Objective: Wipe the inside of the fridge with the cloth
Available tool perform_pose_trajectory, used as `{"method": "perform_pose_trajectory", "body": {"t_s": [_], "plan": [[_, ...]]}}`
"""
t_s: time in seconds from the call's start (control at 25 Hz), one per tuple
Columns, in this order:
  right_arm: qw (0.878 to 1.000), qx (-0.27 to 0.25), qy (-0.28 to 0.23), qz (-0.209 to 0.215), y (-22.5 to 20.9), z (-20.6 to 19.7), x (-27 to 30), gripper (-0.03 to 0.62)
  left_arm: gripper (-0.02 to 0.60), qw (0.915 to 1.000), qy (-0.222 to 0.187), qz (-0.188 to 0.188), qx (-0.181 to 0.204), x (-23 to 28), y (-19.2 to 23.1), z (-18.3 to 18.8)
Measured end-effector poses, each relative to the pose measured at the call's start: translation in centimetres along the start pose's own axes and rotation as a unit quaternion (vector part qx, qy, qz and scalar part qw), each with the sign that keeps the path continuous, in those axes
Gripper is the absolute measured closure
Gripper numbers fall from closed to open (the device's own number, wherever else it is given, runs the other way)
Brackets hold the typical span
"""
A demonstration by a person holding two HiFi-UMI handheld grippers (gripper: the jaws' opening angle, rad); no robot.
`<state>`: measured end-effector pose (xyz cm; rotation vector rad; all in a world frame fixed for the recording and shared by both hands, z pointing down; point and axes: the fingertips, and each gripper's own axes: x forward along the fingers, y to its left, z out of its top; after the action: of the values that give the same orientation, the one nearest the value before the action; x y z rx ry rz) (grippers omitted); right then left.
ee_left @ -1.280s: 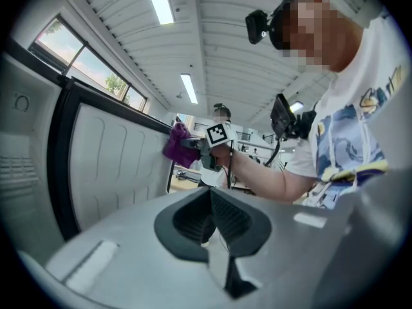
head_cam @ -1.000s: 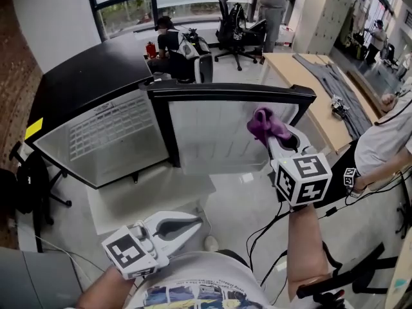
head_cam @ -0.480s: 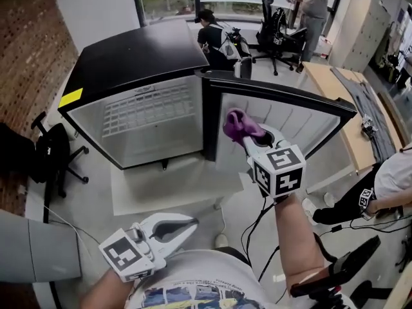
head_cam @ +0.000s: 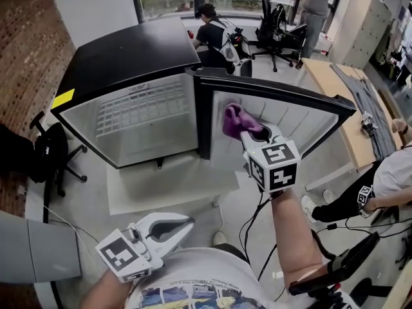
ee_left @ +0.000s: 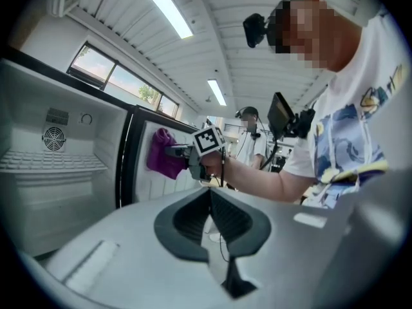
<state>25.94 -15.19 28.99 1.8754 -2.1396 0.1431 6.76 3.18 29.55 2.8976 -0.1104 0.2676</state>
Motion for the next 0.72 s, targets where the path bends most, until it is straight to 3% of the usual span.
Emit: {"method": "perform_pose_trajectory", "body": {"t_s": [0.72], "plan": [[0.990,0.035,0.024,-0.134,-11.8,-4.5,-8.9,0.540,0.575,0.9953,0.024,-0.093,0.011,7.1,-3.4,0.3]]}}
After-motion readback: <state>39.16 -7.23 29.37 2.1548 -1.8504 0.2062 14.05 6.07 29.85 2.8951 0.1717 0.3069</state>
